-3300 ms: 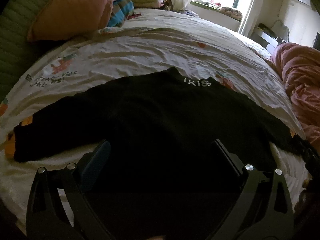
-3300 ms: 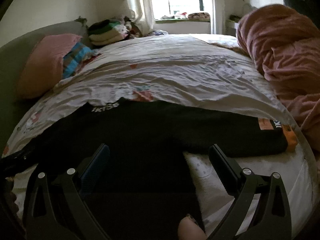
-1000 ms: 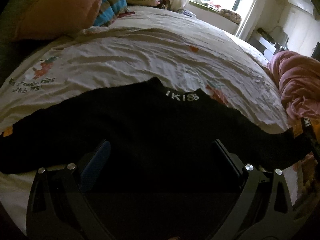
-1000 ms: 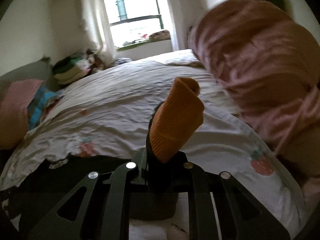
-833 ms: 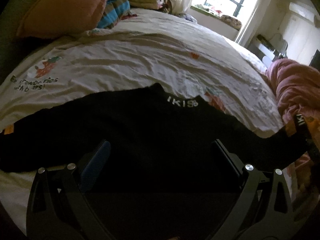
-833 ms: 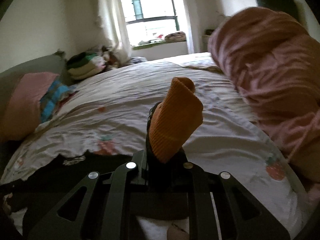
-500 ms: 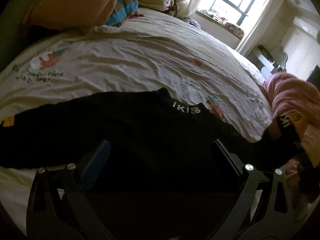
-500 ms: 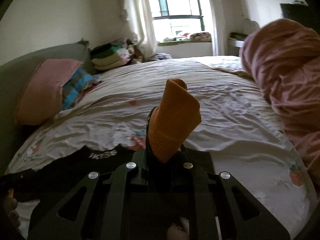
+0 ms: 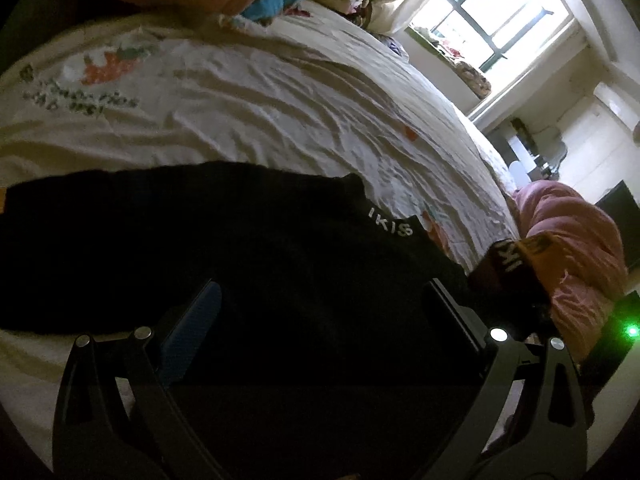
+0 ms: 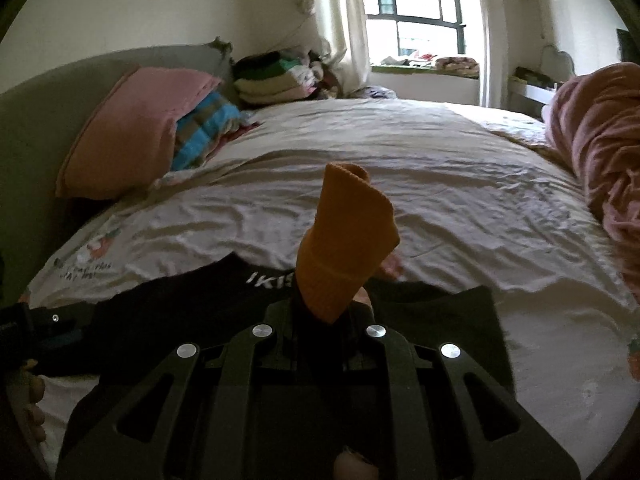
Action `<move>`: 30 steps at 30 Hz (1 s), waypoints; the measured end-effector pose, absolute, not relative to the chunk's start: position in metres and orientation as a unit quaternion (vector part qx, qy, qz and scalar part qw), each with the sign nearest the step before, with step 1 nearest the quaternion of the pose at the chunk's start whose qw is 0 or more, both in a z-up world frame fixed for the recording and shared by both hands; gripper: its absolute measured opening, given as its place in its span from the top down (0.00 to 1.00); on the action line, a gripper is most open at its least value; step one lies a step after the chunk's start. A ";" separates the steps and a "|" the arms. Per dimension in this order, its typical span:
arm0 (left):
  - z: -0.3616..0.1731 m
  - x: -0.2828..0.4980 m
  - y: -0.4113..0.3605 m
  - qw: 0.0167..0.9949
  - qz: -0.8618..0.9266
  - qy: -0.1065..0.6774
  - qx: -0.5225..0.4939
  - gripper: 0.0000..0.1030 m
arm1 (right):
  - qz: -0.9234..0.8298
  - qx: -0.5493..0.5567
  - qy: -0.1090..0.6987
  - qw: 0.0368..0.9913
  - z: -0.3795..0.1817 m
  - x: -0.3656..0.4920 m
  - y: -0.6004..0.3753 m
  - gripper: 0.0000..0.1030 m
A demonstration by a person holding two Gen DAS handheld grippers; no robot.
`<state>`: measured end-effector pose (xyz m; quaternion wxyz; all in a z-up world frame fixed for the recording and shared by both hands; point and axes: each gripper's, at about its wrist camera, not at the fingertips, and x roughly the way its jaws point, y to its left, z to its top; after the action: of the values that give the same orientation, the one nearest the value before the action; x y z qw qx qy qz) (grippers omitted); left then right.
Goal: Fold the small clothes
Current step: 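Lift the grasped sleeve cuff up off the bed with the right tool, then lay the sleeve across the shirt body toward the left tool, open right tool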
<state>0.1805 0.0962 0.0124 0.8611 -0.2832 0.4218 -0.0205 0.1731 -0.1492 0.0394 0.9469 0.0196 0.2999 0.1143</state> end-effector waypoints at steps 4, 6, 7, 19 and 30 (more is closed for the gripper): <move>-0.004 0.181 0.107 0.848 -0.036 0.428 -0.312 0.09 | 0.131 0.009 0.310 0.942 0.025 0.178 -0.126 0.88; -0.011 0.182 0.109 0.845 -0.037 0.432 -0.314 0.09 | 0.141 0.005 0.315 0.939 0.019 0.179 -0.115 0.87; -0.012 0.182 0.110 0.844 -0.038 0.433 -0.313 0.09 | 0.143 0.004 0.316 0.938 0.017 0.179 -0.110 0.87; -0.025 0.185 0.106 0.832 -0.070 0.439 -0.332 0.15 | 0.241 0.000 0.327 0.914 0.002 0.162 -0.079 0.55; -0.060 0.208 0.061 0.806 -0.084 0.500 -0.305 0.46 | 0.206 0.031 0.342 0.916 0.008 0.135 -0.151 0.51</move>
<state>0.2084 0.0606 -0.0595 0.8062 -0.3049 0.5000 -0.0838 0.1353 -0.1509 0.0076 0.9162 0.0310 0.3422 0.2064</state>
